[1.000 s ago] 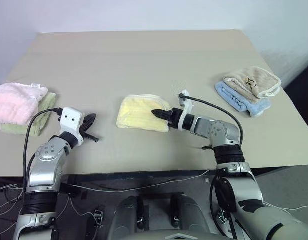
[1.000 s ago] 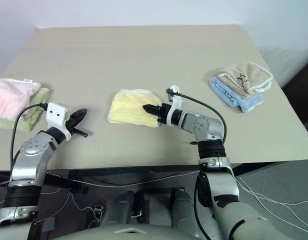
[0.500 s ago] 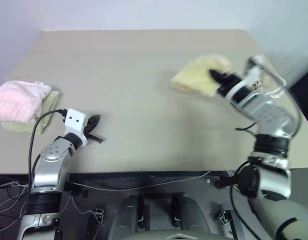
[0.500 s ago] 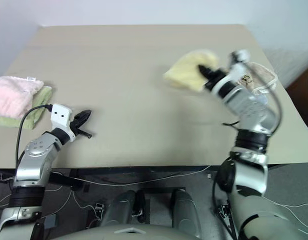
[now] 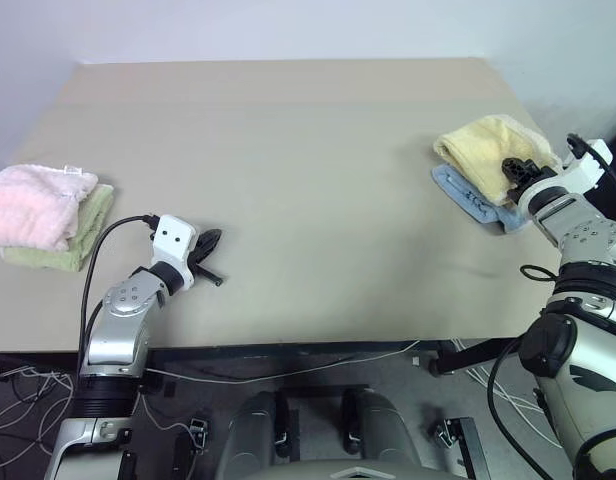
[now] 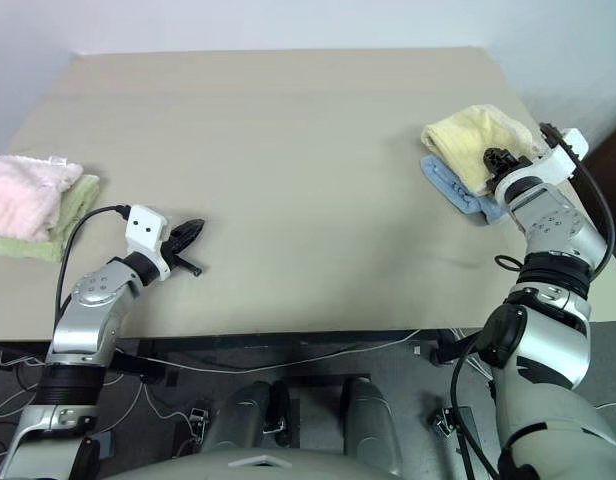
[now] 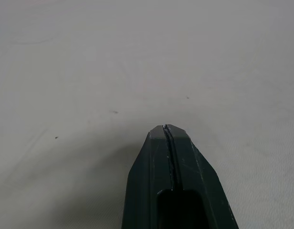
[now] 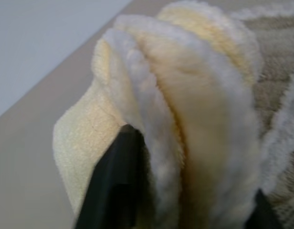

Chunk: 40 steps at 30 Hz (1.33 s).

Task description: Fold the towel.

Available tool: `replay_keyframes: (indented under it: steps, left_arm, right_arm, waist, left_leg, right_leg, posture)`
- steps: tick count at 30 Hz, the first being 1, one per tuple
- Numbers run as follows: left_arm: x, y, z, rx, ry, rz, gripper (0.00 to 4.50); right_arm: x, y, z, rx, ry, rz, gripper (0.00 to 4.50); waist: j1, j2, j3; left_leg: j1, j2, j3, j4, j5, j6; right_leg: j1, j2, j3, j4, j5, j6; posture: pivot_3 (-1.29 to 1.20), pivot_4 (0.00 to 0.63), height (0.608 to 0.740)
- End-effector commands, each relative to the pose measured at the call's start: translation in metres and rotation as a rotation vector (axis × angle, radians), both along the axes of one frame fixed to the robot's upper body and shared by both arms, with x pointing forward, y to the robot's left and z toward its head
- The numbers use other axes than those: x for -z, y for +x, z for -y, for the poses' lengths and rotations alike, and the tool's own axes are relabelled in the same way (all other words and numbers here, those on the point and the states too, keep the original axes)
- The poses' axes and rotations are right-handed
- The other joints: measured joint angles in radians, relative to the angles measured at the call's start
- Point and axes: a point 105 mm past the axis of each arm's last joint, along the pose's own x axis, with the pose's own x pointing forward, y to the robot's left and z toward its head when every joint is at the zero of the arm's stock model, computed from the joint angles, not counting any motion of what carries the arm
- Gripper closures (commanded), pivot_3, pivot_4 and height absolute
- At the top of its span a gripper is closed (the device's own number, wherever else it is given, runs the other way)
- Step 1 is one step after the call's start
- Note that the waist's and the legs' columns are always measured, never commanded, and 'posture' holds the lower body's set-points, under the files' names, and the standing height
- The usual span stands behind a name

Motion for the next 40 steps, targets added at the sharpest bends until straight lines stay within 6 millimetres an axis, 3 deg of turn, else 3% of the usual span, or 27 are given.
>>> replay_keyframes:
  steps: [1,5,6,10,12,15,19,22,24,30,34,40]
  left_arm:
    - [-0.01,-0.002,-0.007,-0.013,0.017,0.037,4.5]
    - [-0.009,-0.001,-0.008,-0.014,0.017,0.035,4.5]
    - [-0.009,-0.001,-0.008,-0.014,0.016,0.035,4.5]
    - [-0.01,0.006,-0.006,-0.007,0.011,0.033,4.5]
    - [-0.01,0.009,-0.005,0.0,0.01,0.028,4.5]
    - [-0.008,0.013,-0.007,0.007,0.015,0.016,4.5]
    - [-0.008,0.018,-0.012,0.014,0.011,0.002,4.5]
    - [-0.01,0.021,-0.019,0.009,-0.001,-0.009,3.92]
    - [-0.011,0.021,-0.021,0.006,0.003,-0.008,3.27]
    - [-0.009,0.014,-0.034,-0.055,0.021,0.008,1.23]
    - [-0.006,-0.002,-0.038,-0.078,-0.001,0.009,1.23]
    - [-0.004,-0.019,-0.047,-0.125,0.003,0.001,1.23]
  right_arm:
    - [-0.015,-0.002,0.005,0.016,-0.004,0.068,1.61]
    - [-0.021,-0.012,0.013,0.041,0.0,0.099,0.21]
    - [-0.021,-0.014,0.014,0.045,0.0,0.102,0.04]
    - [-0.025,-0.039,0.028,0.098,-0.042,0.123,0.04]
    - [-0.034,-0.057,0.025,0.065,-0.105,0.166,0.04]
    - [-0.042,-0.081,0.004,-0.052,-0.248,0.2,0.04]
    - [-0.029,-0.101,-0.041,-0.272,-0.478,0.163,0.04]
    - [-0.017,-0.109,-0.085,-0.465,-0.618,0.157,0.0]
    - [-0.009,-0.111,-0.106,-0.555,-0.707,0.155,0.0]
    - [0.023,-0.088,-0.176,-0.737,-0.84,0.209,0.0]
    - [0.041,-0.067,-0.203,-0.763,-0.846,0.227,0.0]
    - [0.053,-0.054,-0.214,-0.786,-0.868,0.232,0.0]
  waist:
    - [0.002,0.0,0.0]
    - [0.005,0.0,0.0]
    - [0.005,0.0,0.0]
    - [0.008,0.0,0.0]
    - [0.009,0.0,0.0]
    - [0.006,0.001,0.0]
    - [0.003,0.001,-0.001]
    - [0.001,0.0,-0.001]
    - [0.002,0.0,-0.001]
    - [0.002,-0.001,-0.001]
    - [0.002,-0.001,-0.001]
    - [0.007,-0.001,-0.001]
  left_leg:
    - [0.0,0.0,0.0,0.0,0.0,0.0]
    - [0.0,0.0,0.0,0.0,0.0,0.0]
    - [0.0,0.0,-0.001,0.0,0.0,0.0]
    - [0.0,0.0,-0.001,0.0,0.0,0.0]
    - [0.0,0.0,-0.001,0.001,0.0,0.0]
    - [0.0,0.0,-0.001,0.001,0.0,0.0]
    - [0.0,0.001,-0.002,0.001,-0.003,0.004]
    - [0.001,0.001,-0.002,0.001,-0.003,0.005]
    - [0.001,0.001,-0.002,0.001,-0.003,0.005]
    - [0.001,0.001,-0.002,0.002,-0.003,0.004]
    - [0.001,0.001,-0.002,0.002,0.0,0.0]
    - [0.001,0.0,-0.002,0.002,0.0,0.0]
  right_leg:
    - [0.0,0.0,0.0,0.0,0.0,0.0]
    - [0.0,0.0,0.0,0.0,0.0,0.0]
    - [0.0,0.0,0.0,0.0,0.0,0.0]
    - [0.001,0.0,-0.001,0.0,0.0,0.0]
    - [0.001,-0.001,-0.001,0.0,0.0,0.0]
    - [0.001,-0.001,-0.001,0.0,0.0,0.001]
    - [0.001,0.001,-0.001,0.0,0.0,0.001]
    - [0.001,0.001,0.0,0.0,0.0,0.001]
    - [0.001,0.001,0.0,0.0,0.0,0.001]
    - [0.002,0.001,-0.001,0.0,0.0,0.001]
    - [0.002,0.001,0.0,0.0,0.0,0.001]
    - [0.003,0.0,-0.001,0.0,0.0,0.001]
  posture:
    - [0.0,0.15,0.74]
    - [0.0,0.15,0.74]
    - [0.0,0.15,0.74]
    - [0.0,0.15,0.74]
    - [0.0,0.15,0.74]
    - [0.0,0.15,0.74]
    - [0.0,0.15,0.74]
    - [0.0,0.15,0.74]
    - [0.0,0.15,0.74]
    - [0.0,0.15,0.74]
    - [0.0,0.15,0.74]
    - [0.0,0.15,0.74]
